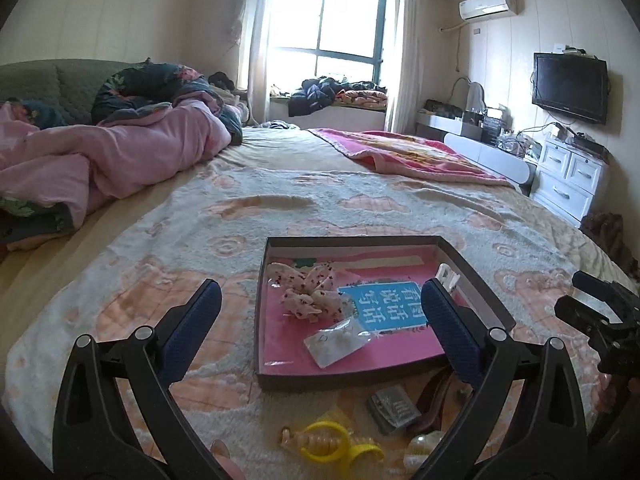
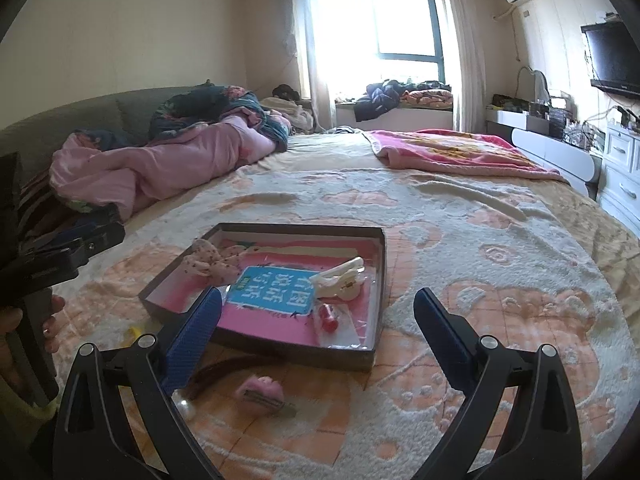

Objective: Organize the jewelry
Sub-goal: 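Withdraw both open tools from the tray, then grasp the yellow bangle bag with the left tool while the right reaches the clear pearl bag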

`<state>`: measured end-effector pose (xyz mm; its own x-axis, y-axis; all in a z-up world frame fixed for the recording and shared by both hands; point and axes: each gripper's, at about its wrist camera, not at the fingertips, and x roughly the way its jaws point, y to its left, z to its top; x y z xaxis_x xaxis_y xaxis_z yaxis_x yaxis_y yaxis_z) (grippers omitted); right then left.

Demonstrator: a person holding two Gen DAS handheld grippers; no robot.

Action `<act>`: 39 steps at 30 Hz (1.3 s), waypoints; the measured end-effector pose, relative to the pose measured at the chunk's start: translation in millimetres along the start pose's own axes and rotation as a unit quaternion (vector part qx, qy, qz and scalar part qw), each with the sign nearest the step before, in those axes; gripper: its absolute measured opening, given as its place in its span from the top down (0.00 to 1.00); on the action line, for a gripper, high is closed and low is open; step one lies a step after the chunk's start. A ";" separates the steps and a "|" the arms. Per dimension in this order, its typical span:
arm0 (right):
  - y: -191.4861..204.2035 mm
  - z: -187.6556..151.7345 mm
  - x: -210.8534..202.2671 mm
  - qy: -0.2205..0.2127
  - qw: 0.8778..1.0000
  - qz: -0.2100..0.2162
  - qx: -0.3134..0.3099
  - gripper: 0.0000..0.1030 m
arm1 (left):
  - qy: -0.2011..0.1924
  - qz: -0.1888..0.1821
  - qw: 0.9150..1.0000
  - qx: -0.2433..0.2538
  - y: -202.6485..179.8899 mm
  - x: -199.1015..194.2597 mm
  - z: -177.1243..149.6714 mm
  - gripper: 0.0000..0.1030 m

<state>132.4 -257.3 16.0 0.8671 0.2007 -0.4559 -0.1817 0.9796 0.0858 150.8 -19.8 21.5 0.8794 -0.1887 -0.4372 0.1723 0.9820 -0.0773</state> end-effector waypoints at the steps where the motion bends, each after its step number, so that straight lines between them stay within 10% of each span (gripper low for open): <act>1: 2.9 -1.3 -2.9 -0.003 1.000 0.000 -0.006 0.09 | -0.001 0.001 1.000 0.000 0.7 -1.0 -1.0 0.11; 39: 85.4 -50.9 -12.1 0.041 0.991 0.083 -0.098 0.09 | 0.073 0.054 0.996 -0.010 33.5 -17.8 -62.6 0.11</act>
<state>82.8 -176.5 -16.2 0.7789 0.3490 -0.5211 -0.4117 0.9113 -0.0050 113.1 16.9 -29.5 0.8177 -0.0807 -0.5700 0.0707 0.9967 -0.0397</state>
